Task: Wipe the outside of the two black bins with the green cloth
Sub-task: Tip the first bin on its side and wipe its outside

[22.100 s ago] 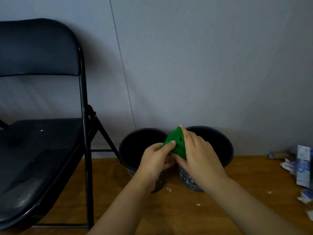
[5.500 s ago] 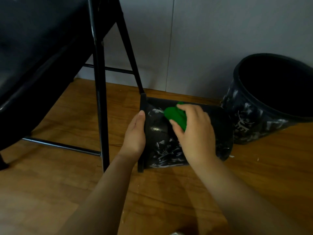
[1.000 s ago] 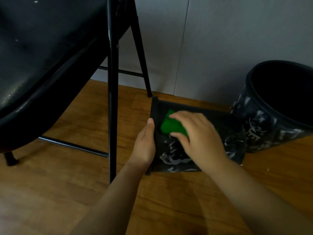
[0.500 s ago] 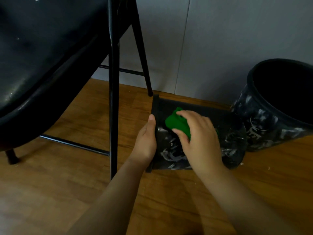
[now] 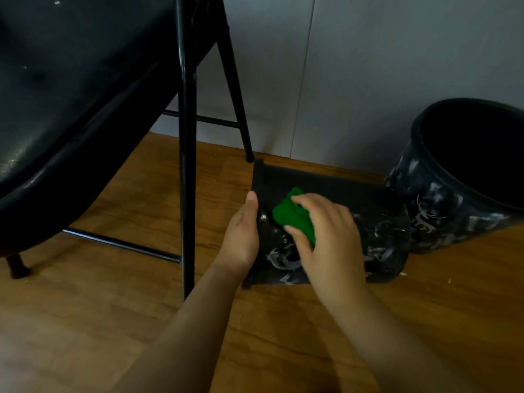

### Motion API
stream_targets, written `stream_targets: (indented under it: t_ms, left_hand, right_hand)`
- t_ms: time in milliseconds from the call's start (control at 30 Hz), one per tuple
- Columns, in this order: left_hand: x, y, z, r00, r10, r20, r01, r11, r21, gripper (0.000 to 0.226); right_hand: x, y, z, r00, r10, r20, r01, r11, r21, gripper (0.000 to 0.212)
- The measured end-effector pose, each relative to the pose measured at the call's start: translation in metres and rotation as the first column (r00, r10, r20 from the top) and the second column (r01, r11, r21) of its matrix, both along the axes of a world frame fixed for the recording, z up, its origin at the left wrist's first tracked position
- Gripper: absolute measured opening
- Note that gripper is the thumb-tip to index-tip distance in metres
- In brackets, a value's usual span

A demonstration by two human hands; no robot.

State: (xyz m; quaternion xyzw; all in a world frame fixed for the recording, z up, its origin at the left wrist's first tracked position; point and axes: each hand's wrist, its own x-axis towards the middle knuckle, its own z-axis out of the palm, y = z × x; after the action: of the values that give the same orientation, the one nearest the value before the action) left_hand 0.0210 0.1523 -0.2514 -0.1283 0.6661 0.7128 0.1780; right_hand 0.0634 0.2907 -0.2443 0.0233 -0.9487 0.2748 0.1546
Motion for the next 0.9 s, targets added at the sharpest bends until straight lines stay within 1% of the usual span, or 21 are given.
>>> stream_targets:
  t_ms: [67, 100, 133, 200, 267, 300, 333, 467, 500, 567, 667, 700, 733, 867, 900]
  left_hand:
    - [0.002, -0.001, -0.001, 1.000, -0.008, -0.016, 0.007, 1.000, -0.003, 0.056]
    - [0.002, -0.002, -0.002, 1.000, -0.009, -0.019, 0.009, 1.000, -0.004, 0.056]
    - [0.002, -0.003, -0.003, 1.000, -0.015, -0.018, 0.015, 1.000, -0.004, 0.057]
    - [0.001, -0.003, -0.003, 1.000, -0.026, -0.015, 0.025, 1.000, -0.010, 0.058]
    - [-0.001, -0.003, -0.002, 1.000, -0.018, -0.015, 0.018, 1.000, -0.014, 0.057]
    - [-0.001, -0.002, -0.002, 1.000, -0.014, -0.011, 0.014, 1.000, -0.010, 0.057]
    - [-0.002, -0.002, -0.002, 1.000, -0.011, -0.008, 0.011, 1.000, -0.002, 0.057]
    - [0.001, -0.001, -0.004, 1.000, 0.009, -0.003, -0.009, 1.000, 0.000, 0.053]
    - [0.002, -0.002, -0.004, 1.000, 0.001, -0.007, -0.001, 1.000, -0.005, 0.053]
    - [0.002, -0.002, -0.003, 1.000, -0.009, -0.017, 0.008, 1.000, -0.014, 0.052]
    - [0.001, -0.001, -0.002, 1.000, -0.002, -0.025, 0.002, 1.000, -0.018, 0.049]
    - [0.001, -0.001, -0.003, 1.000, -0.001, -0.025, 0.000, 1.000, -0.015, 0.049]
    - [0.002, 0.000, -0.003, 1.000, 0.001, -0.025, -0.002, 1.000, -0.018, 0.050]
    - [0.003, 0.000, -0.003, 1.000, 0.002, -0.021, -0.002, 1.000, -0.013, 0.050]
    - [0.003, -0.001, -0.003, 1.000, 0.002, -0.023, -0.002, 1.000, -0.012, 0.050]
  right_hand:
    - [0.007, 0.000, -0.002, 0.992, 0.122, 0.020, -0.123, 0.991, 0.051, 0.047]
    - [0.008, 0.004, -0.003, 0.989, 0.143, 0.020, -0.145, 0.987, 0.074, 0.047]
    - [0.006, 0.009, -0.003, 0.993, 0.120, 0.014, -0.121, 0.989, 0.087, 0.048]
    - [-0.001, 0.021, -0.003, 0.999, -0.031, 0.005, 0.031, 0.999, 0.038, 0.048]
    - [-0.008, 0.029, -0.001, 0.982, -0.190, -0.002, 0.189, 0.981, -0.046, 0.047]
    - [-0.009, 0.028, 0.000, 0.975, -0.221, -0.009, 0.220, 0.974, -0.052, 0.047]
    - [-0.008, 0.025, 0.001, 0.978, -0.209, -0.013, 0.209, 0.977, -0.043, 0.047]
    - [0.003, 0.015, 0.001, 1.000, -0.014, 0.018, 0.014, 1.000, 0.024, 0.048]
    - [0.001, 0.019, 0.001, 1.000, -0.008, 0.017, 0.007, 0.999, 0.046, 0.048]
    - [-0.006, 0.032, 0.001, 0.996, -0.090, 0.013, 0.089, 0.995, 0.042, 0.048]
    - [-0.010, 0.046, 0.001, 0.958, -0.285, 0.013, 0.285, 0.958, -0.034, 0.045]
    - [-0.007, 0.044, 0.001, 0.951, -0.309, 0.011, 0.309, 0.951, -0.029, 0.045]
    - [-0.003, 0.040, 0.000, 0.955, -0.295, 0.009, 0.295, 0.955, -0.023, 0.046]
    - [-0.001, 0.026, 0.001, 0.996, -0.084, 0.010, 0.084, 0.996, -0.003, 0.048]
    - [-0.006, 0.028, 0.001, 0.997, -0.077, 0.009, 0.077, 0.997, 0.006, 0.048]
